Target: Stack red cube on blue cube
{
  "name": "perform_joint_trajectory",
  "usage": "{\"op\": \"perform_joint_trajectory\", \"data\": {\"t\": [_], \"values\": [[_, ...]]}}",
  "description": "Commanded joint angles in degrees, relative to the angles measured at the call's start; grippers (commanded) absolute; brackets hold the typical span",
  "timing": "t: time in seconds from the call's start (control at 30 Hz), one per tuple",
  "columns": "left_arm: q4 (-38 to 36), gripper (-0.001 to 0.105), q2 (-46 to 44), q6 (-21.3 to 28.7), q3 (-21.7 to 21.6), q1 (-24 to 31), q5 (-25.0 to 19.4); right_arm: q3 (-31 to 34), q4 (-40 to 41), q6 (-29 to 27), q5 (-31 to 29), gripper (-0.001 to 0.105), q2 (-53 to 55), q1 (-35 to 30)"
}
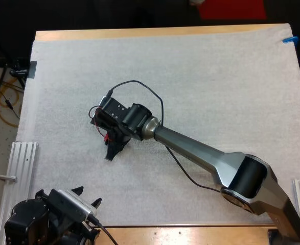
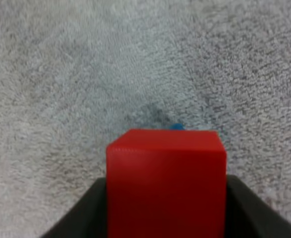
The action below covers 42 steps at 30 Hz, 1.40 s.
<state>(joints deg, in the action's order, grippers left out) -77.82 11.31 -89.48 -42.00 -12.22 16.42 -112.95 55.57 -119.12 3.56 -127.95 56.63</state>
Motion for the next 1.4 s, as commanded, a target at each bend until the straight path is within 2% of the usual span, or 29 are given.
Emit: {"op": "perform_joint_trajectory", "data": {"t": [0.0, 0.1, 0.27, 0.33, 0.73, 0.9, 1.1, 1.23, 1.37], "values": [[-0.33, 0.051, 0.38, -0.63, -0.20, -0.27, -0.40, -0.43, 0.00, 0.04, 0.37, 0.028, 0.09, -0.25], [-0.33, 0.051, 0.38, -0.63, -0.20, -0.27, -0.40, -0.43, 0.26, 0.04, 0.16, 0.030, 0.09, -0.25], [-0.33, 0.051, 0.38, -0.63, -0.20, -0.27, -0.40, -0.43, 1.33, -0.06, 0.16, 0.054, 0.09, -0.25], [-0.33, 0.051, 0.38, -0.63, -0.20, -0.27, -0.40, -0.43, 1.33, -0.06, 0.16, 0.057, 0.09, -0.25], [-0.33, 0.051, 0.38, -0.63, -0.20, -0.27, -0.40, -2.36, 2.78, 0.92, 0.65, 0.057, 0.58, -0.25], [-0.33, 0.051, 0.38, -0.63, -0.20, -0.27, -0.40, -3.20, 3.47, 1.08, 1.39, 0.057, 3.82, -0.25], [0.82, 0.051, 0.38, -0.76, -0.20, -0.27, 0.04, -3.20, 7.97, 2.35, 1.71, 0.057, 8.55, -0.66], [5.42, 0.051, 0.38, -1.09, -0.20, -0.27, 0.07, -3.20, 6.06, 2.51, 1.74, 0.057, 11.24, -2.75], [13.37, 0.051, 0.99, -5.78, -0.20, -0.27, -5.08, -3.20, 3.45, 6.23, 1.74, 0.057, 13.82, -8.02]]}}
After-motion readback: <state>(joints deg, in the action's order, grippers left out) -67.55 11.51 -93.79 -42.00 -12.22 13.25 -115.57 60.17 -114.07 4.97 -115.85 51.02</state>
